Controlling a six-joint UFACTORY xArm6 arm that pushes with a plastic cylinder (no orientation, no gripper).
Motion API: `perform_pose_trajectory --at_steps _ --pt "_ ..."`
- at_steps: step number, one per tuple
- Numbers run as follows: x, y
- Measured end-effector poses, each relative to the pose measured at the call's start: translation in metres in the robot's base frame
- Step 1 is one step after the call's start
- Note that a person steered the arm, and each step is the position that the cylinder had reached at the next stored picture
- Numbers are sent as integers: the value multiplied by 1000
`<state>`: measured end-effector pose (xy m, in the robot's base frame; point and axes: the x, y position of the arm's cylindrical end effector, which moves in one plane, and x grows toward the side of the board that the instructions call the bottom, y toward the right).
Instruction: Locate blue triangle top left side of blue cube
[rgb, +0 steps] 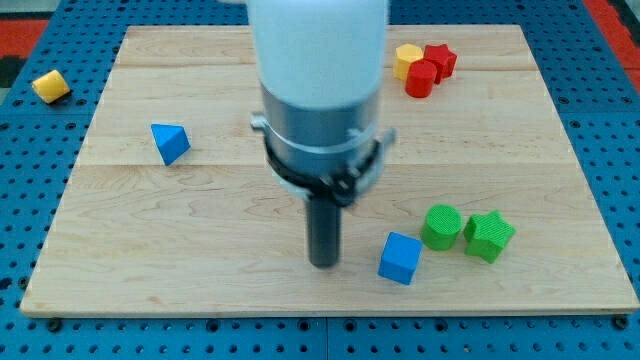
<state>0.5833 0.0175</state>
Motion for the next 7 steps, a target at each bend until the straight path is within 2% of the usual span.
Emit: perform_pose_trajectory --at_steps 1,2,3,4,5,6,7 --pt "31 36" --pt "30 61" --pt "-18 62" --pt "-26 14" --pt "-26 -131" --pt "-70 -240" --pt "-136 -293"
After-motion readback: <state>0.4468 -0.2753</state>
